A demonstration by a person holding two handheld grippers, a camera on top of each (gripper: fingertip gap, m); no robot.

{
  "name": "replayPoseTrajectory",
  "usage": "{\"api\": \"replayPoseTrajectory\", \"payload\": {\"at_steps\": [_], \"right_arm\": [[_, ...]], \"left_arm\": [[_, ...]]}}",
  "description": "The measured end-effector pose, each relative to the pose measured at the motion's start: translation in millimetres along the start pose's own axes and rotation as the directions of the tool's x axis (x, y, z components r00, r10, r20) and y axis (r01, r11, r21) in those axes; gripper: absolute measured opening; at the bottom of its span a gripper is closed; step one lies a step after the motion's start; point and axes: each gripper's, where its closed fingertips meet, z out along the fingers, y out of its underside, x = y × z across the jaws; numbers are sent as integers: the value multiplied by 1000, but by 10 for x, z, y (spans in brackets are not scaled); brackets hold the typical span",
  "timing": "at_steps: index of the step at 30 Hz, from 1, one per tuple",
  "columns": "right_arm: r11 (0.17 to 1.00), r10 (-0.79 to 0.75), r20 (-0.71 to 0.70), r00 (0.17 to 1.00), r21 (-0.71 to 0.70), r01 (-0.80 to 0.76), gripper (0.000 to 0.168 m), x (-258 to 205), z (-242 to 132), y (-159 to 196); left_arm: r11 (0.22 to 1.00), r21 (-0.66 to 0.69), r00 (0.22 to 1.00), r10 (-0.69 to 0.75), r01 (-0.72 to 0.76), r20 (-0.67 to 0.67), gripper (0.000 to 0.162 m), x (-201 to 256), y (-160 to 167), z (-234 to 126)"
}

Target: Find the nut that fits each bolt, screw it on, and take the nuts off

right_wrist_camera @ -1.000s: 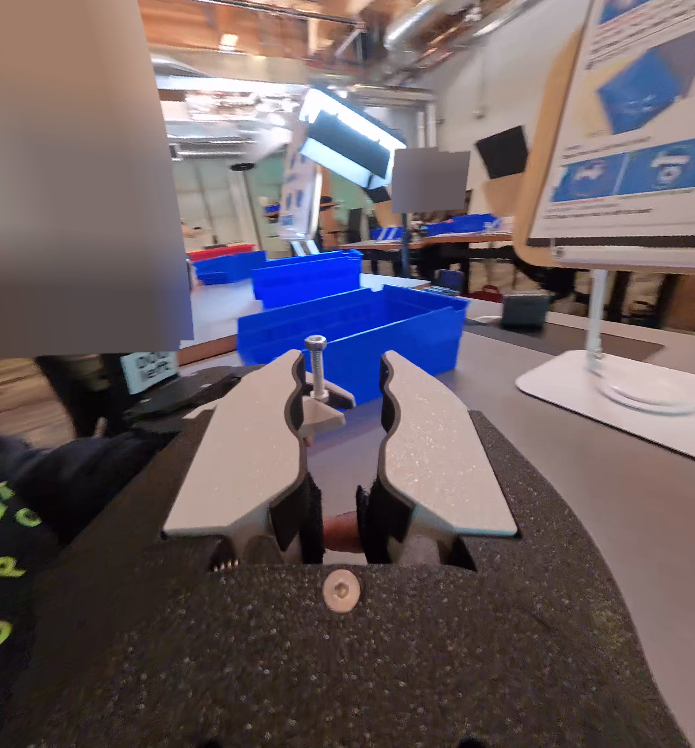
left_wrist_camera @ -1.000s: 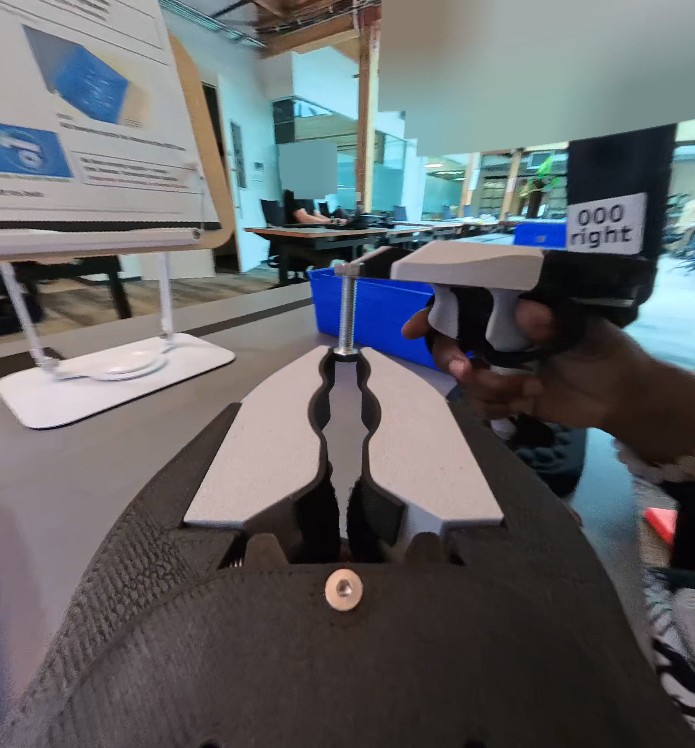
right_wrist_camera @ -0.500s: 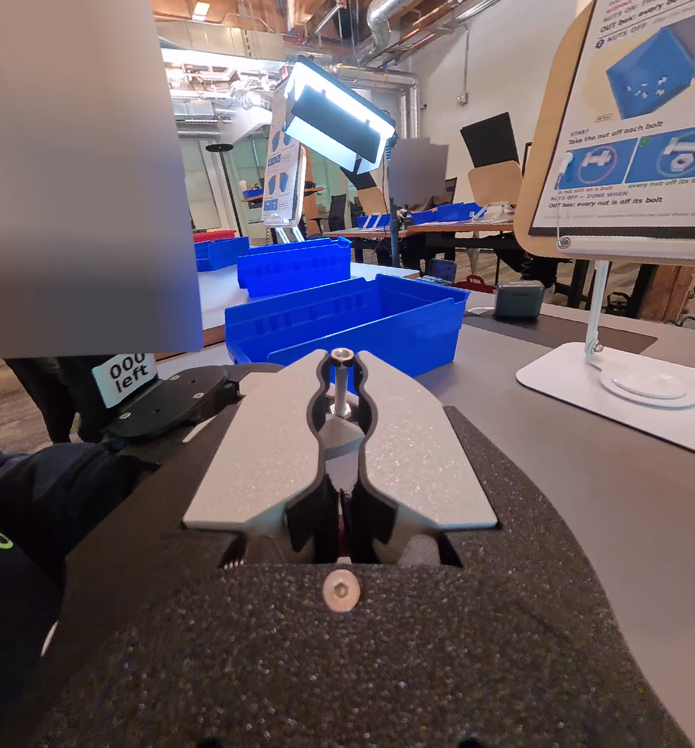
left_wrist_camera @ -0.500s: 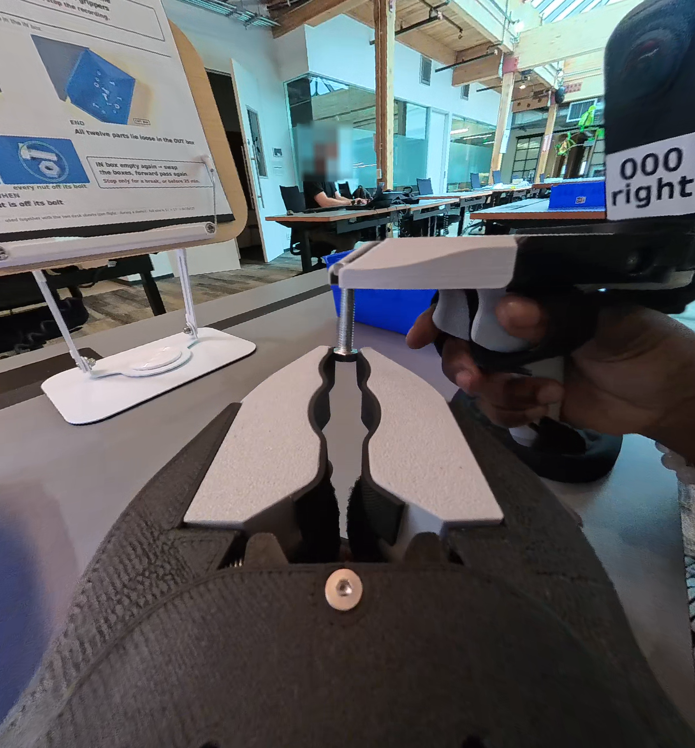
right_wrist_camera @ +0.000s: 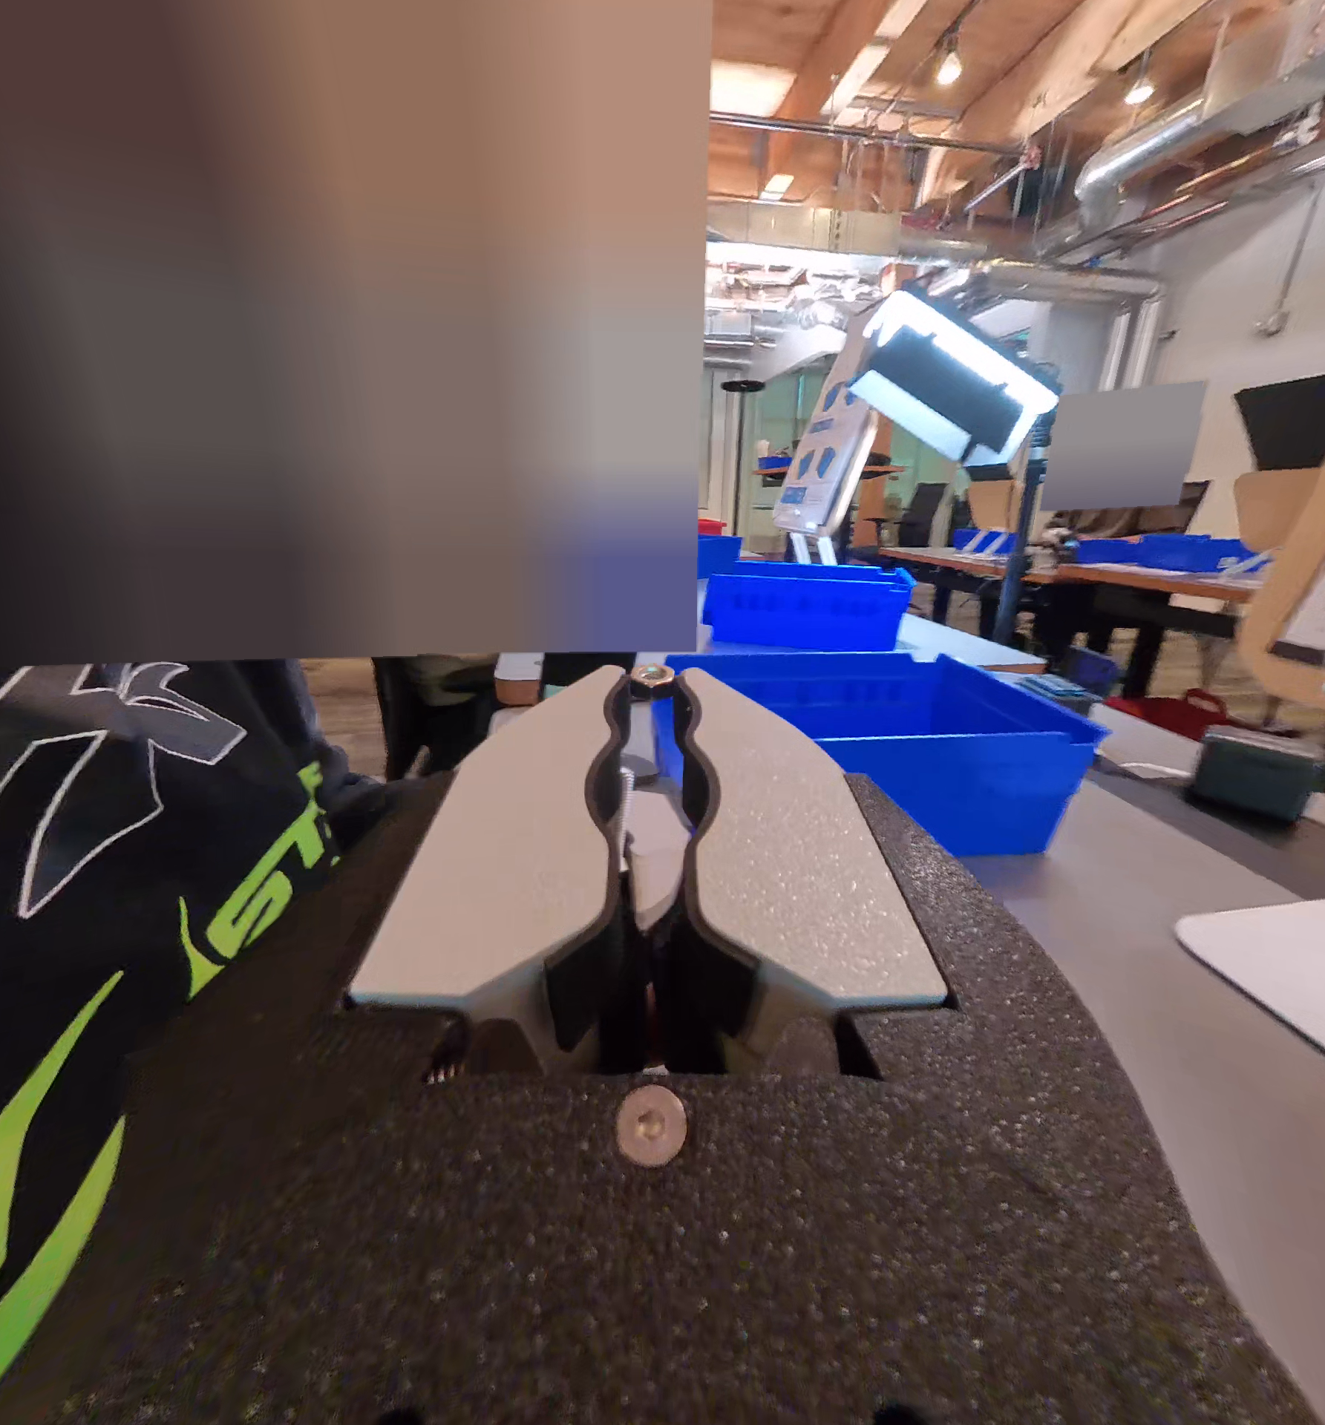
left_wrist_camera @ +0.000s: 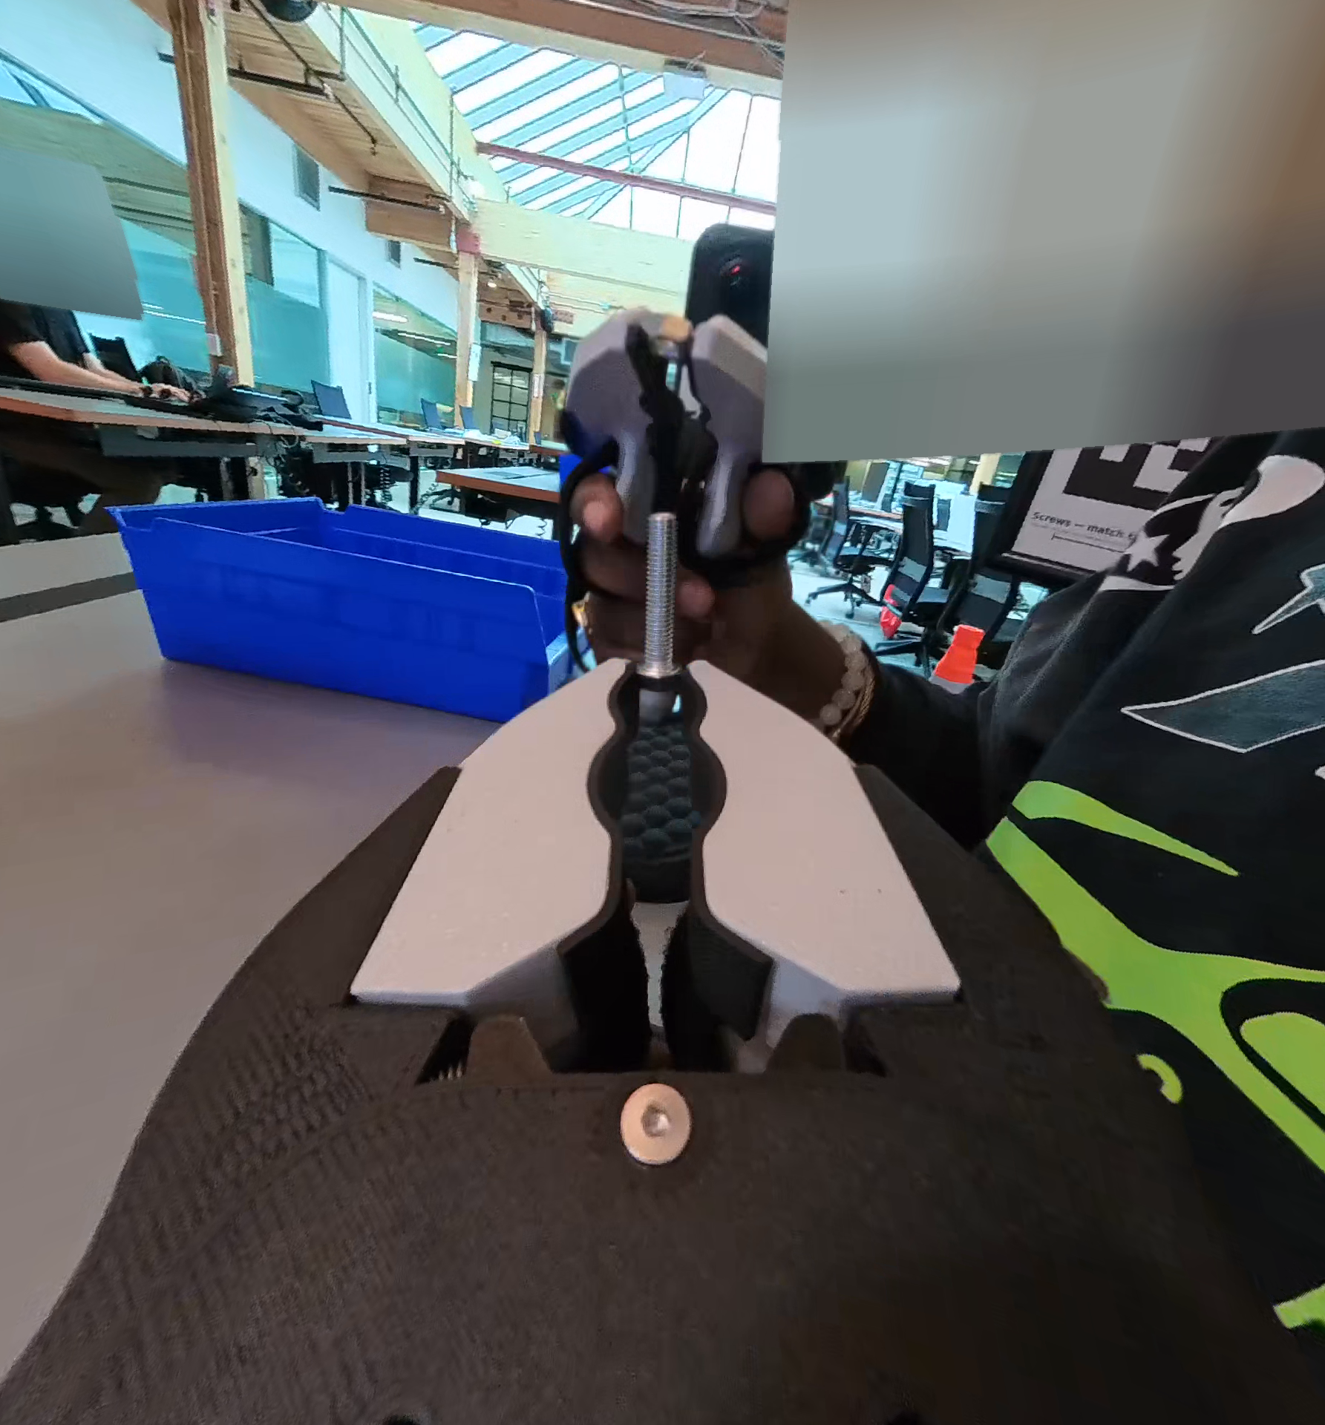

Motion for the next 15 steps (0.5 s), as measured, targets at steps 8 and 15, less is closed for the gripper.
{"api": "replayPoseTrajectory", "payload": {"at_steps": [8,15], "right_arm": [[924,-172,-502,848,-381,-38,10,1005,-1122,6],[652,-379,-693,614,-670,-354,11,1668,-2556,359]], "left_arm": [[999,35,999,-6,4,50,10,-87,-54,-39],[999,32,998,-2,0,62,10,-109,-50,-41]]}}
